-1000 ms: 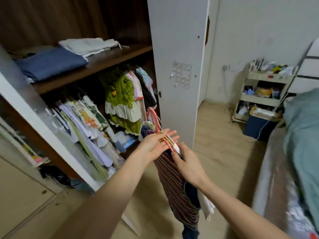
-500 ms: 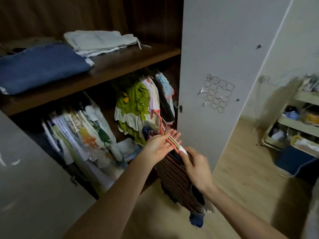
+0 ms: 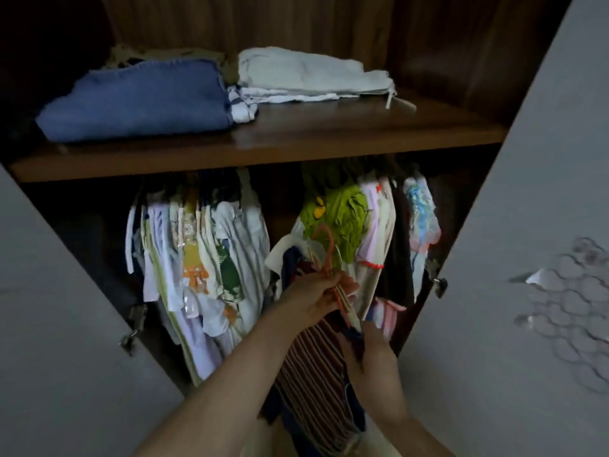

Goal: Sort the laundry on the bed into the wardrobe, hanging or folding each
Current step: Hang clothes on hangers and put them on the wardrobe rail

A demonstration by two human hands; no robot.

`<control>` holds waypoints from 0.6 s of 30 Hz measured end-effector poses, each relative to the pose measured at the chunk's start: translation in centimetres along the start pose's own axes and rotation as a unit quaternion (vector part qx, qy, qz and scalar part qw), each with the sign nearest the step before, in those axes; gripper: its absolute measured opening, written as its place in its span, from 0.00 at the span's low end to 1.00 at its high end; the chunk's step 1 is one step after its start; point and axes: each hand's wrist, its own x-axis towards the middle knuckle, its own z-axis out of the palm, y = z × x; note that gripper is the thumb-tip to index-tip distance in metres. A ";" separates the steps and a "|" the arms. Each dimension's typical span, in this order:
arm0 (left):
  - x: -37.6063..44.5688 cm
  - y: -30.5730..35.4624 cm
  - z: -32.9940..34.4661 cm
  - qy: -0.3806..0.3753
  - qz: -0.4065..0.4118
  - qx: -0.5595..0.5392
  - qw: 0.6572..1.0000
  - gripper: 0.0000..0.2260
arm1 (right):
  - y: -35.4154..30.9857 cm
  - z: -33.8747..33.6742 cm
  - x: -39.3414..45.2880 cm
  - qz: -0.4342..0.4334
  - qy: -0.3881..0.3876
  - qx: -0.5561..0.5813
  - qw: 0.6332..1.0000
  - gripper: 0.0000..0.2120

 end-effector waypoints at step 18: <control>21.6 4.9 -9.7 -0.004 0.200 0.105 0.974 0.10 | 13.2 17.8 20.7 -0.228 0.236 -0.085 0.941 0.09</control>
